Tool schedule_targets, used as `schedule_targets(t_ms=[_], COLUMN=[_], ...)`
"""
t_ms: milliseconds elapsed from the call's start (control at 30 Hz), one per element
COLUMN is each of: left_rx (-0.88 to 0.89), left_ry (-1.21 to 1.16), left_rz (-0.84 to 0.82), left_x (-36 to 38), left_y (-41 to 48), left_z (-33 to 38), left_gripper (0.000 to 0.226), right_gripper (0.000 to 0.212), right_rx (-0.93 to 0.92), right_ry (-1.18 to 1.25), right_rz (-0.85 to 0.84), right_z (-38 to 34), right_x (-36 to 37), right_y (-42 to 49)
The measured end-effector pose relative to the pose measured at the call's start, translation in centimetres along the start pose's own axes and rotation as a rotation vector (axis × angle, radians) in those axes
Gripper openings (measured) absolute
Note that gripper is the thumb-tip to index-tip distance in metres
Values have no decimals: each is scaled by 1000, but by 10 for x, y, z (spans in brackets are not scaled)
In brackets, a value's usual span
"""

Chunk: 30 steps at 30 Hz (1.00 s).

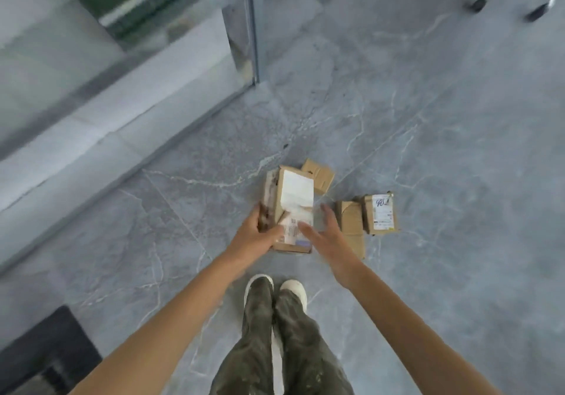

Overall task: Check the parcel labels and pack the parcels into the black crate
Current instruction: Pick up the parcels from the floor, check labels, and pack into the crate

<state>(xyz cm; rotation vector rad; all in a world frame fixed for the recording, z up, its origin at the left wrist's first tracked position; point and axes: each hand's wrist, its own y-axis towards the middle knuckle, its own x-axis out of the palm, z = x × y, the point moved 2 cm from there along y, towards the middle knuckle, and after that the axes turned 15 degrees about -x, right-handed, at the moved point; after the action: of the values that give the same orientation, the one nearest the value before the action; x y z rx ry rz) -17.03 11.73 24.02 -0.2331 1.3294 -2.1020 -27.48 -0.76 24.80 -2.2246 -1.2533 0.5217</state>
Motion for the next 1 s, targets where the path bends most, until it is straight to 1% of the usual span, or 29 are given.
schedule_targets(t_ms=[67,100,167,233,300,333,400,467,500,533,600,667,700,767,800,833,900,933,1000], left_rx=[106,153,252,373,466,509,598,647,661,674,705,790,845,925,947,968,1020,1054,1076], left_ry=[1,3,11,4,-24,-53,-163,-378,-468,-506,-454,-439,-459,-548,-598,-626,-600,-565,-519], left_rz=[-73,-94,-125,-157,-170,-154,-57,-2,-5,-16,-48,-127,-155,-180,-198,-229,-278,-272,-205], left_x=[-19,-28,-44,-58,-74,-83,-101,-118,-125,-130,-133,-133,-134,-139,-141,-142,-140,-137,-130], left_y=[-79,-116,-187,-254,-313,-337,-381,-419,-437,-453,-482,-510,-523,-543,-551,-558,-566,-569,-571], left_z=[67,99,156,202,239,254,280,302,311,318,326,328,326,321,319,315,307,302,292], left_gripper=[41,38,31,40,47,45,37,42,47,52,57,58,58,64,71,82,106,110,101], right_gripper=[62,59,62,61,51,45,47,49,47,47,50,54,60,75,80,82,77,74,72], right_rx=[-68,-119,-237,-361,-467,-516,-613,-682,-706,-731,-777,-805,-813,-820,-817,-808,-797,-801,-812], right_ry=[135,173,199,237,263,265,298,386,454,529,644,704,710,647,587,534,472,448,401], right_rz=[-17,-20,-19,-30,-29,-21,1,67,114,159,217,235,230,226,225,213,160,135,96], right_z=[-83,-125,-207,-280,-344,-370,-415,-449,-464,-477,-496,-504,-503,-496,-491,-485,-473,-469,-460], right_x=[-23,-35,-60,-78,-89,-91,-93,-90,-85,-79,-64,-46,-37,-23,-18,-14,-5,0,9], right_y=[-44,-65,-106,-144,-183,-199,-229,-252,-262,-272,-294,-318,-329,-351,-361,-370,-384,-391,-400])
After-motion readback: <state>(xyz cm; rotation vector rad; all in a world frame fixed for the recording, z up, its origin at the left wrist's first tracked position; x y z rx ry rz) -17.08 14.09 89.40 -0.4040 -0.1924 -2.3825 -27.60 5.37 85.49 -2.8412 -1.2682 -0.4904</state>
